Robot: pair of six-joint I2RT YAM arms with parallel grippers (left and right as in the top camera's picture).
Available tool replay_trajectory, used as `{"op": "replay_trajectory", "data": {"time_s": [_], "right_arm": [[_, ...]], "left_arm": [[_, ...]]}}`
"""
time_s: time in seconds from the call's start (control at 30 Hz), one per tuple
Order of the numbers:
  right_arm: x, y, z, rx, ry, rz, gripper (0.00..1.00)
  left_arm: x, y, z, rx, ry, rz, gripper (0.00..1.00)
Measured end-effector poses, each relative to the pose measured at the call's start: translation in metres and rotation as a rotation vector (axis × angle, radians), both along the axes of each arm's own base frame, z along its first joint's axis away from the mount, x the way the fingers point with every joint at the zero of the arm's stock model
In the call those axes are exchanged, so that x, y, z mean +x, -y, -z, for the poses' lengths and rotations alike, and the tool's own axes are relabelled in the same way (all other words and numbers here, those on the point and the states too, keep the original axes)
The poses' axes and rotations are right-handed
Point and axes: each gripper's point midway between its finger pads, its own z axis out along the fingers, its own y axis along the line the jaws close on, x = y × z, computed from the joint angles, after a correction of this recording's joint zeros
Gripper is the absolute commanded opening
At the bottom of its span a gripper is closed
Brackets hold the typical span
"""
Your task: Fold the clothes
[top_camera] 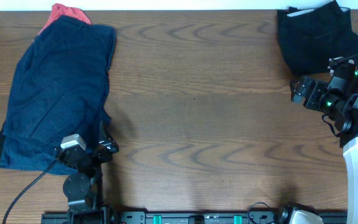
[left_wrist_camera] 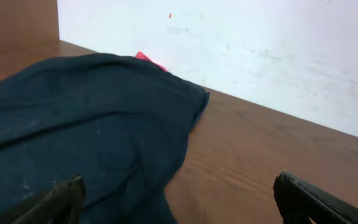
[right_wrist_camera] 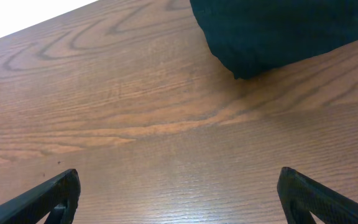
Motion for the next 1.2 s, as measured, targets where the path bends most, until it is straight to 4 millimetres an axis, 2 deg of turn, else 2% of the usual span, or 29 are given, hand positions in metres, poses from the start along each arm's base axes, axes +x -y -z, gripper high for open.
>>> {"op": "replay_trajectory", "data": {"time_s": [0.57,0.7,0.77,0.87,1.0,1.1,1.2], "right_arm": [[0.0,0.001,0.0,-0.005,-0.002,0.003,0.99],[-0.01,0.004,0.0,-0.035,-0.024,0.025,0.99],[-0.013,-0.001,-0.01,-0.055,0.014,0.015,0.99],[-0.015,-0.017,-0.039,-0.099,0.15,-0.026,0.99],[-0.029,-0.044,-0.075,-0.151,0.367,-0.099,0.99],[-0.044,-0.057,-0.082,-0.172,0.484,-0.137,0.99],[-0.056,-0.06,-0.076,-0.186,0.569,-0.144,0.99]], "left_arm": [[0.0,0.0,0.0,0.0,-0.002,0.0,0.98],[0.0,0.0,0.001,0.0,-0.002,0.0,0.98],[0.0,0.0,0.001,0.0,-0.002,0.0,0.98],[0.0,0.0,0.0,0.0,-0.002,0.0,0.98],[0.0,0.0,0.0,0.0,-0.002,0.0,0.98],[0.0,0.0,0.0,0.0,-0.002,0.0,0.98],[0.0,0.0,0.0,0.0,-0.003,0.0,0.98]]}}
